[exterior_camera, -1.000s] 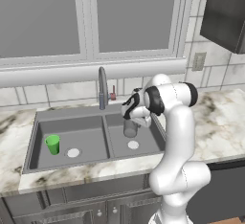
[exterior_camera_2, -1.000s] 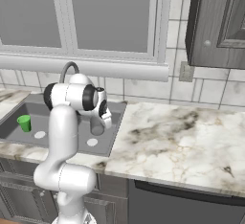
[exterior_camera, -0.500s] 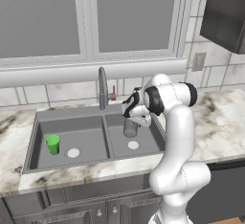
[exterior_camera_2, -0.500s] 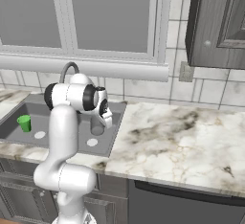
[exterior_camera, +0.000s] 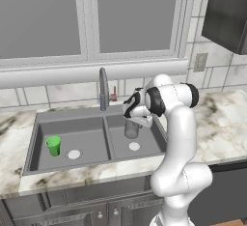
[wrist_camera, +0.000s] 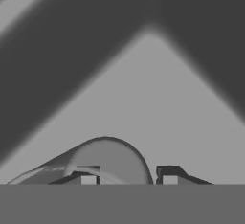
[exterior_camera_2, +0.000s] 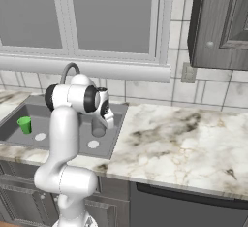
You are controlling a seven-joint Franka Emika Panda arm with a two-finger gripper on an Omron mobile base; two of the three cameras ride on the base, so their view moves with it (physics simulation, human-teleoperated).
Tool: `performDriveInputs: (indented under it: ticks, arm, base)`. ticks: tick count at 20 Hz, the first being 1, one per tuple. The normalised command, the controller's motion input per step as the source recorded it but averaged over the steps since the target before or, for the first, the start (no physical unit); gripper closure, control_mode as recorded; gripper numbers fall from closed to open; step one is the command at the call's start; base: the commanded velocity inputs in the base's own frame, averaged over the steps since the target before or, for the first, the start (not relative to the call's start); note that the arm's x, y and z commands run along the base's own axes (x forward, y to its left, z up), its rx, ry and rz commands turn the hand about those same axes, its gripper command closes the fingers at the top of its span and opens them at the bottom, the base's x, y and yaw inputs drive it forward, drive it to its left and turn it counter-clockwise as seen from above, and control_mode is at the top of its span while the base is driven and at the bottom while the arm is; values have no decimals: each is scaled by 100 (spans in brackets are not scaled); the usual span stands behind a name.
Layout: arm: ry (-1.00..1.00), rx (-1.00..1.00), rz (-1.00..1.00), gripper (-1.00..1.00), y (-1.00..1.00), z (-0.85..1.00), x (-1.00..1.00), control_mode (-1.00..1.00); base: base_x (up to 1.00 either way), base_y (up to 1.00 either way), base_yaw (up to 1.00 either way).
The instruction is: Place the cup in the left basin and the glass cup in the right basin of the sink.
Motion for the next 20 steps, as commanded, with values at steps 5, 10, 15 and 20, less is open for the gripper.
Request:
performDriveInputs:
  ticks: [5,10,15,20]
  arm:
    - [-1,1,0,-100,8,16,-4,-100]
    - [0,0,0,-100,10,23,-6,-100]
    - [0,0,-1,-100,1,25,-11,-100]
    - [0,0,-2,-100,0,26,-16,-100]
  base:
    - [0,0,0]
    - [0,0,0]
    - [0,0,0]
    - [0,0,0]
